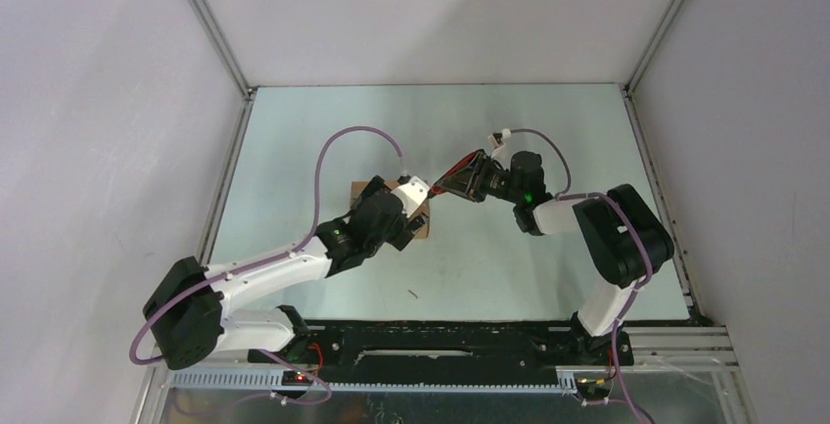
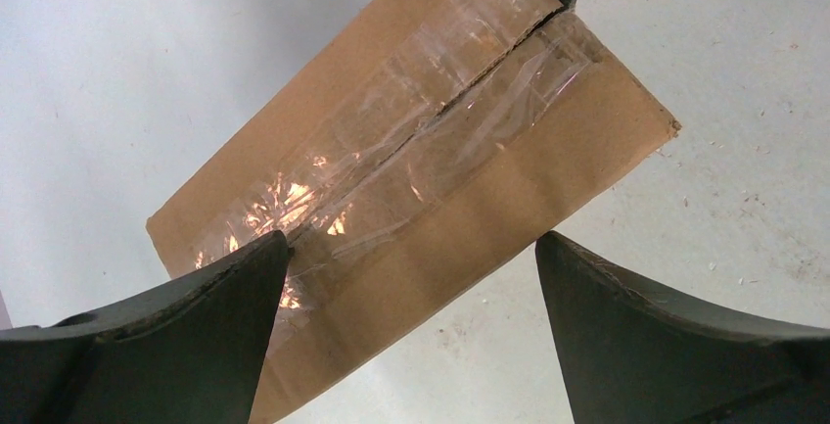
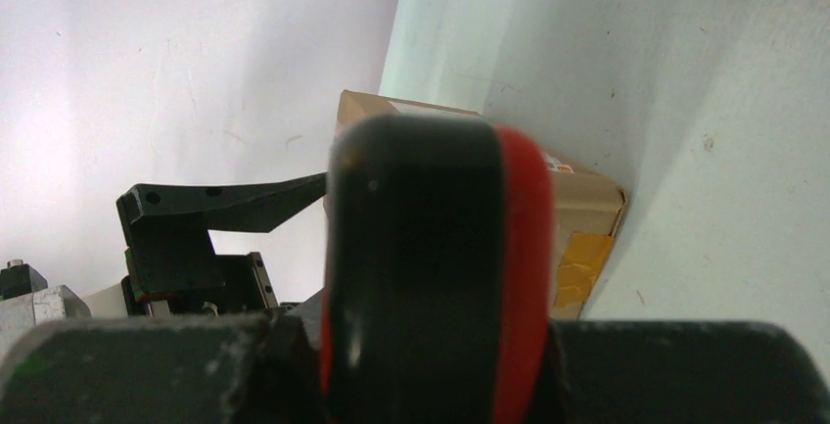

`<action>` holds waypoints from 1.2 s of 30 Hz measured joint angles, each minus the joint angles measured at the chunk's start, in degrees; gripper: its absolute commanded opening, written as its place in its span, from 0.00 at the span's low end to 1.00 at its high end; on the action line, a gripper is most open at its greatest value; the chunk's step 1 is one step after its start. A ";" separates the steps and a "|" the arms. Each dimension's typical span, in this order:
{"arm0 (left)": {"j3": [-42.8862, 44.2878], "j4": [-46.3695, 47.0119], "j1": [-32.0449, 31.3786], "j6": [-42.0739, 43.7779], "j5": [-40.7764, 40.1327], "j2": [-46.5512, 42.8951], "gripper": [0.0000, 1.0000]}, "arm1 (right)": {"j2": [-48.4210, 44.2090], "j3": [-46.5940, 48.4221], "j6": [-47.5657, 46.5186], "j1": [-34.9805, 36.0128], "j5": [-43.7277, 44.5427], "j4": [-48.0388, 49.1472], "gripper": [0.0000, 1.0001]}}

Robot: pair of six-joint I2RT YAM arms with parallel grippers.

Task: Unpack the express box
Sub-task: Cut the express box at the center of the board.

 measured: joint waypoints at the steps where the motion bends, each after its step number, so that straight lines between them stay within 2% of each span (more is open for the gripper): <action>1: -0.04 0.04 0.00 -0.46 -0.15 0.00 0.98 | -0.11 0.26 -0.22 -0.04 -0.11 -0.63 0.00; 23: -3.04 4.85 -0.11 -6.91 -1.38 -1.70 0.97 | -1.38 7.37 -6.47 -3.02 -5.27 -18.12 0.00; 36: -3.04 5.42 -0.11 -7.63 -1.44 -1.75 0.97 | -2.12 7.74 -7.02 -4.61 -6.58 -21.38 0.00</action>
